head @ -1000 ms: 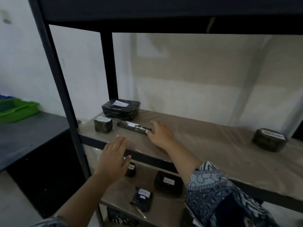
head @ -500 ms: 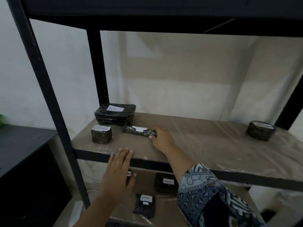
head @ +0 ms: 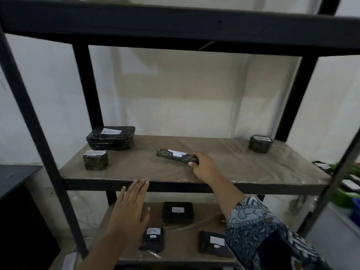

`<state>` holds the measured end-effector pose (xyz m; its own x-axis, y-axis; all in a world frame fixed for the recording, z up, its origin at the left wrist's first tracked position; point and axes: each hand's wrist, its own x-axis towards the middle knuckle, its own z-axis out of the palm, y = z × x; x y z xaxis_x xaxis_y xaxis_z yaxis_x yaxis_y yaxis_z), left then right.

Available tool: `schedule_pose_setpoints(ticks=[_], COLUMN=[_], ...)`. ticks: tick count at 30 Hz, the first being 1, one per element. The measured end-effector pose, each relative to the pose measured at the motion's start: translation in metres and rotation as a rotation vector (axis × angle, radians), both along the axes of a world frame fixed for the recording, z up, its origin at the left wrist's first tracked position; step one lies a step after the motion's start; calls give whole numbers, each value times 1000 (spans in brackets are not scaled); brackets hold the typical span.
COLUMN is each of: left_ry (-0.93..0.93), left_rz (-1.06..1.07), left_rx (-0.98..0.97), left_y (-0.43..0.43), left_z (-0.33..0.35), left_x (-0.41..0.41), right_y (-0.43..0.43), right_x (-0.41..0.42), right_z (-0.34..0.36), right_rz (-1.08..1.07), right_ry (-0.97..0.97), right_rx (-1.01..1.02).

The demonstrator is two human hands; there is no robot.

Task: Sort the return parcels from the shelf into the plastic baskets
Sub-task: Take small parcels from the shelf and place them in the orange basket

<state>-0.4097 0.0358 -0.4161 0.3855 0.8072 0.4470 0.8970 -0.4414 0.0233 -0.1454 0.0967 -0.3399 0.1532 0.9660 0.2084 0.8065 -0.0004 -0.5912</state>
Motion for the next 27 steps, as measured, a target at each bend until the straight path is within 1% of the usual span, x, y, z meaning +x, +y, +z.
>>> schedule_pose_setpoints(ticks=[3,6,11,14,20,22,24,27], left_ry=[7,-28,-75,-70,-118,-102,-85,-130], left_rz=[-49,-127,-286,-381,-499,-532,-577,-656], left_rx=[-1,-35,-71,-81,-123,-118,-107,-147], left_y=[-14,-30,-74,-108,-185,-208,-227,-246], left_z=[6,10,12,12,12,14,14,13], left_x=[32,79,179,239,362,400,438,494], right_y=[-34,-76,-156,-209,-321,-355,-386,-423], right_x=[46,96,181,231,340,376,410,454], right_z=[6,8,12,11,12,13,12,11], right_rz=[-68,-128,-203,-259,-377,-424,-478,-557], right_ry=[-12,-27,-27,-36,-52,-57,-66,-48], right_rx=[-5,-4,4,11,11,1,-20,-31])
